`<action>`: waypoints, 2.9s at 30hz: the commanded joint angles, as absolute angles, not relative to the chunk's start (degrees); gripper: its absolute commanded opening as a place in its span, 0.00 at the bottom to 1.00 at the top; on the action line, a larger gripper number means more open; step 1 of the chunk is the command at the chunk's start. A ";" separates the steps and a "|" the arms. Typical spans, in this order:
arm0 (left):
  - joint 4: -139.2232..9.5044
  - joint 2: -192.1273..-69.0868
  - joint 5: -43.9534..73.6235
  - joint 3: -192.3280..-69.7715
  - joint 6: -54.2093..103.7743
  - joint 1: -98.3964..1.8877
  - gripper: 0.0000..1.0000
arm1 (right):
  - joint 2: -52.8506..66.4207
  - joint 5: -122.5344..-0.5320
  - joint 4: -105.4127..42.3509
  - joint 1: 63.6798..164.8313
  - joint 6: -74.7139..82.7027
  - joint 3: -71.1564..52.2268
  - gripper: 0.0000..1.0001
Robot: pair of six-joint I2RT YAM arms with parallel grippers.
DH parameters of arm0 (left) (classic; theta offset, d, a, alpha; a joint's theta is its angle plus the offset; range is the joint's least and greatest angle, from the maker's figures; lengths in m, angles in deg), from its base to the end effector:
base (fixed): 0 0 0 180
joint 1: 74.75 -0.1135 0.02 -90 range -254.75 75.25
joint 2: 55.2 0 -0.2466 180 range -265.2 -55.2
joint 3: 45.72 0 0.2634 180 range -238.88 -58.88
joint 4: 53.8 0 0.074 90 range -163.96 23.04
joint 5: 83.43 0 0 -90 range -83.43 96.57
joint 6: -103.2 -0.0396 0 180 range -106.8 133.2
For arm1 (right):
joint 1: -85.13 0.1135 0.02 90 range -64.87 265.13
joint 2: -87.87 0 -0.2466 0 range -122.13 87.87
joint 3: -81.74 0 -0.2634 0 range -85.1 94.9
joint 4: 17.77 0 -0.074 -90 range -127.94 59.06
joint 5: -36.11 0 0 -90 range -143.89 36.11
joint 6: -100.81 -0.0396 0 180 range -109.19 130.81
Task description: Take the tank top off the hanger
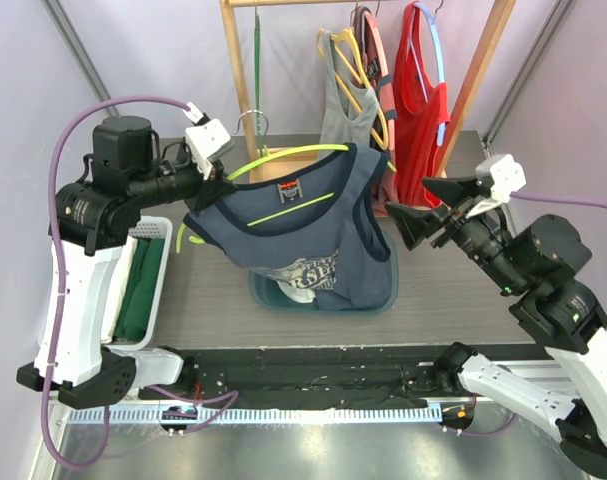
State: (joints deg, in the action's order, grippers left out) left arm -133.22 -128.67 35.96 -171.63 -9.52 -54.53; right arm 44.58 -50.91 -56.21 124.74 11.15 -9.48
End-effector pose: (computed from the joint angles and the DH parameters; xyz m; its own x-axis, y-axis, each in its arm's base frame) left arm 0.1876 -0.0898 0.5095 -0.1179 0.4020 -0.9080 0.8207 0.5542 0.1388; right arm 0.1075 0.0863 0.4844 0.0981 0.0735 -0.9925 -0.5964 0.8027 0.0005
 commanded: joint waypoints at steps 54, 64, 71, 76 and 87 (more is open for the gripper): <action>-132.62 -125.16 39.71 -172.96 -10.35 -54.63 0.00 | 37.16 -57.93 -34.02 124.33 -8.96 -24.46 0.63; -128.41 -124.99 32.34 -168.92 -9.74 -54.63 0.00 | 37.59 -61.89 -37.43 124.24 -10.99 -20.94 0.02; -127.17 -124.64 30.04 -166.55 -10.26 -54.63 0.00 | 39.96 -56.89 -40.60 124.24 -9.67 -18.75 0.01; -129.62 -123.58 32.23 -166.37 -12.01 -54.63 0.00 | 39.09 -40.32 -40.87 124.24 -9.05 -16.37 0.01; -136.22 -122.79 38.13 -169.53 -15.36 -54.71 0.00 | 37.68 -22.52 -44.29 122.84 -5.72 -17.33 0.01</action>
